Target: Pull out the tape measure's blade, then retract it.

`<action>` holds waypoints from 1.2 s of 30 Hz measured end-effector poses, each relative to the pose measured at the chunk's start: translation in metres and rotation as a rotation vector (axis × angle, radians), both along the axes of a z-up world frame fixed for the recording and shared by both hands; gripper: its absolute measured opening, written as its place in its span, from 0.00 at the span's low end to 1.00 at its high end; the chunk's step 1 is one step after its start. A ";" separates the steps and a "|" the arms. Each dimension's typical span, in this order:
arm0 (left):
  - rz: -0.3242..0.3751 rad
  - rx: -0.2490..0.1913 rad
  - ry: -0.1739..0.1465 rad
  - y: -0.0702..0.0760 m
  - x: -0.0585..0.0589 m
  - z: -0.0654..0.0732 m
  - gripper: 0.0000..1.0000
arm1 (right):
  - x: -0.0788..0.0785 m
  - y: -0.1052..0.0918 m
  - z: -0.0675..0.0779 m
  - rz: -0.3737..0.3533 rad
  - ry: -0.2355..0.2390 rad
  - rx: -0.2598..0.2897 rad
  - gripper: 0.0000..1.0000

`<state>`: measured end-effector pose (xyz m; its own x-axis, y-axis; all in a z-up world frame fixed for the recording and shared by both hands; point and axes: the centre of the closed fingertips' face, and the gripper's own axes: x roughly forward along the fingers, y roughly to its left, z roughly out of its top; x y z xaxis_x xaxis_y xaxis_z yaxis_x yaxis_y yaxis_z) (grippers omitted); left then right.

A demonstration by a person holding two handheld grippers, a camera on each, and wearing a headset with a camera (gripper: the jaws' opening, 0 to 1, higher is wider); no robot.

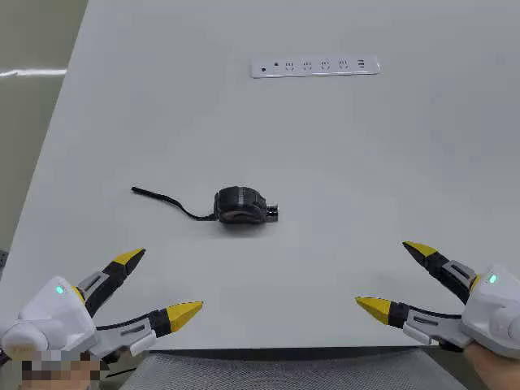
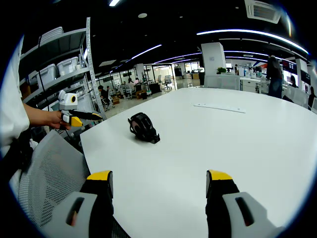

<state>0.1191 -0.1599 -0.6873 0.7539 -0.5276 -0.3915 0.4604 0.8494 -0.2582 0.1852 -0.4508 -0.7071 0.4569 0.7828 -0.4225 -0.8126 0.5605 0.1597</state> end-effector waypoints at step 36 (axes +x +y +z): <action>-0.006 0.043 -0.010 0.008 0.006 -0.007 0.81 | -0.002 0.004 0.000 0.017 -0.007 0.015 0.75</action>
